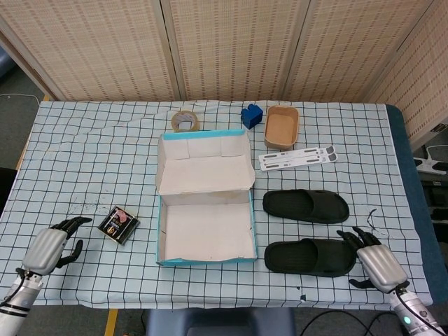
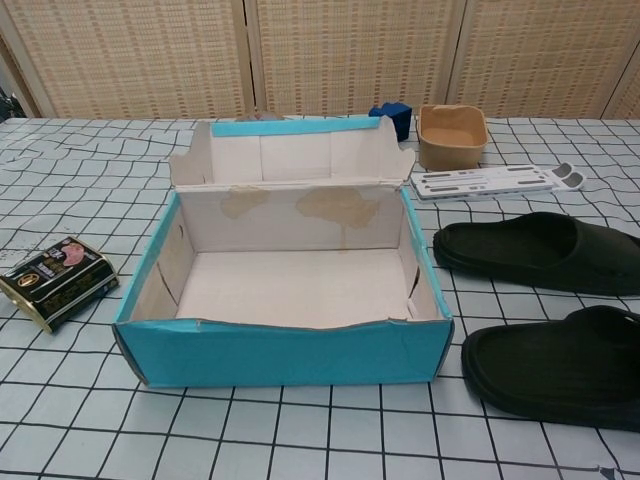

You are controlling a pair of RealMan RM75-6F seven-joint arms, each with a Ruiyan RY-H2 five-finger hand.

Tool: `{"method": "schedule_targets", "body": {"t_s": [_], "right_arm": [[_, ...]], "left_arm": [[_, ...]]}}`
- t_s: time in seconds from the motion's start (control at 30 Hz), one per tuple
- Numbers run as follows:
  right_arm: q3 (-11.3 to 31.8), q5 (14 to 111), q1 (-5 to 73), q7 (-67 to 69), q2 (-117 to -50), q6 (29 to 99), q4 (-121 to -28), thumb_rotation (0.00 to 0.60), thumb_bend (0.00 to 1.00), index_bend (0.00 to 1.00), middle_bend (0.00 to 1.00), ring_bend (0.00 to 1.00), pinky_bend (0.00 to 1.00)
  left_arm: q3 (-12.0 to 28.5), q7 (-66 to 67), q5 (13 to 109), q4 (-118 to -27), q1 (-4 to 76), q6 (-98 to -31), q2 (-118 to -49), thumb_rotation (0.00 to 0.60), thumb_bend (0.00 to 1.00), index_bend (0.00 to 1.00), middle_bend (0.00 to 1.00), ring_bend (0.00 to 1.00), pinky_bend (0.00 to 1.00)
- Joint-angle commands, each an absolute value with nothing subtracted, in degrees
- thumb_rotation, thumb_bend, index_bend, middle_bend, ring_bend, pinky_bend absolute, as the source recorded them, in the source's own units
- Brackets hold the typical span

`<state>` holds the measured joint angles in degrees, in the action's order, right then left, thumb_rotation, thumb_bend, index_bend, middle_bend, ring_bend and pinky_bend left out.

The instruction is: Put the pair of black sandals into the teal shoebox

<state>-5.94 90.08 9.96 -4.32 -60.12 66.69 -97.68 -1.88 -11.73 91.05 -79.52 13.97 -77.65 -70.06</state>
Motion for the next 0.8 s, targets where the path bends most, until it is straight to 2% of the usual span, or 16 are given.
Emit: {"method": "schedule_targets", "body": {"t_s": [0.03, 0.33, 0.8], "right_arm": [[-6.6, 90.5, 11.8, -1.1, -60.8, 64.0, -96.7, 0.6, 0.0, 0.08, 0.12, 0.0, 0.12], [-5.4, 88.8, 13.1, 0.8, -65.9, 62.2, -91.1, 0.6, 0.0, 0.08, 0.12, 0.0, 0.12], [-6.2, 88.5, 14.9, 3.4, -68.7, 58.9, -87.0, 0.6, 0.0, 0.06, 0.12, 0.0, 0.12]], "left_arm": [[-1.6, -12.0, 90.9, -79.6, 13.8, -77.9, -70.1, 0.6, 0.57, 0.22, 0.22, 0.28, 0.46], [-1.7, -11.7, 90.3, -79.6, 14.2, -76.5, -70.0, 0.6, 0.57, 0.25, 0.22, 0.28, 0.46], [-1.7, -11.9, 90.3, -79.6, 14.2, -76.5, -70.0, 0.6, 0.57, 0.26, 0.22, 0.28, 0.45]]}}
